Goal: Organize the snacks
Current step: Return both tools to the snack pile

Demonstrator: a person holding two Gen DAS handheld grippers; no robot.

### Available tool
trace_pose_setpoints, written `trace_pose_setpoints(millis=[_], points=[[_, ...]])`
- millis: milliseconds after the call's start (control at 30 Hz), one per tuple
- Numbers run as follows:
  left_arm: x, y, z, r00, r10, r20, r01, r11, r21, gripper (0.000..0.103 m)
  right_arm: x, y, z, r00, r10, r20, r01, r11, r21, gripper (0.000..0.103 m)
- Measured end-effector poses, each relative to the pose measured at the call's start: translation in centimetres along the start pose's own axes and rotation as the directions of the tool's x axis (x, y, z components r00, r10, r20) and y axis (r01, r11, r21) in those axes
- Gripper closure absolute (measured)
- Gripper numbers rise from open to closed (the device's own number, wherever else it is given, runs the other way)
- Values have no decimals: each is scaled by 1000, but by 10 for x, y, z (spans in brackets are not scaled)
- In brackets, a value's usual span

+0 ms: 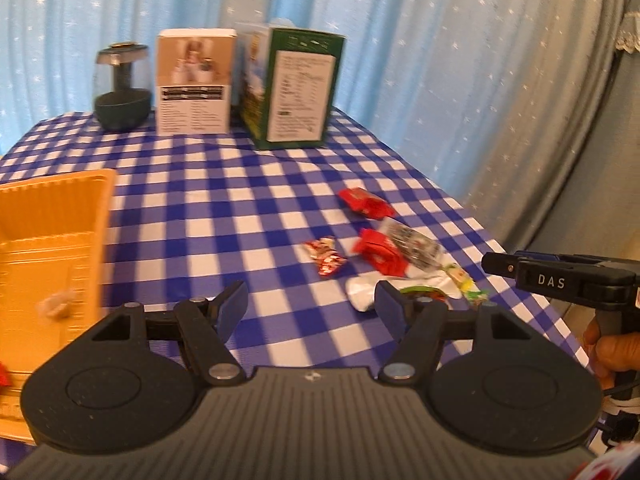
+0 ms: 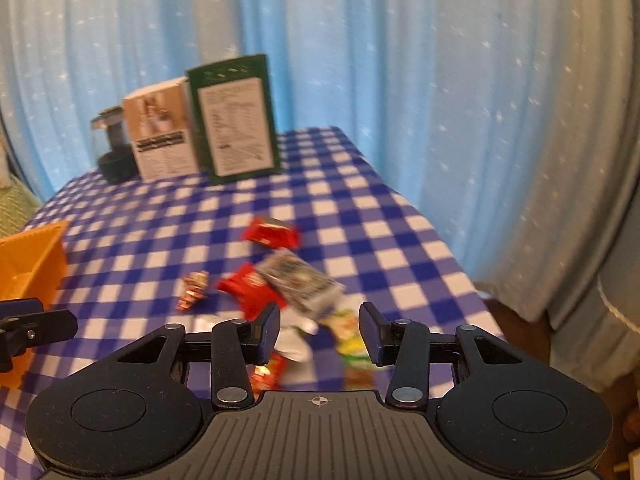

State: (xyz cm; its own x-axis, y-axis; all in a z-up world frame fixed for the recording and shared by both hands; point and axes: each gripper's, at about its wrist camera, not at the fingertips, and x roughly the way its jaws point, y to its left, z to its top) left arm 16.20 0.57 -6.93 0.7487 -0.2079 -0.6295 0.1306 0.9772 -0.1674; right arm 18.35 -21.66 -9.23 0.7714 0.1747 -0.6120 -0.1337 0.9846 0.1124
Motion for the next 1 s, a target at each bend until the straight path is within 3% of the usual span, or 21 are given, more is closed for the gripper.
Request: trace_pose_setpoints(millis=[233, 367, 500, 600, 1000], points=[[29, -42, -9, 997, -59, -51, 63, 996, 68, 37, -2, -34, -2, 998, -16, -64, 14, 1000, -21, 59], [43, -57, -18, 993, -88, -74, 95, 991, 91, 38, 6, -51, -7, 993, 17, -114, -18, 1000, -8, 59], [56, -60, -25, 990, -101, -103, 110, 991, 82, 47, 18, -53, -11, 983, 57, -172, -53, 998, 30, 60], [60, -60, -26, 988, -103, -113, 112, 991, 79, 50, 25, -45, -13, 977, 70, -202, -72, 997, -3, 71], [75, -68, -29, 983, -128, -134, 139, 987, 82, 58, 44, -37, -13, 966, 64, -251, -68, 998, -6, 82]])
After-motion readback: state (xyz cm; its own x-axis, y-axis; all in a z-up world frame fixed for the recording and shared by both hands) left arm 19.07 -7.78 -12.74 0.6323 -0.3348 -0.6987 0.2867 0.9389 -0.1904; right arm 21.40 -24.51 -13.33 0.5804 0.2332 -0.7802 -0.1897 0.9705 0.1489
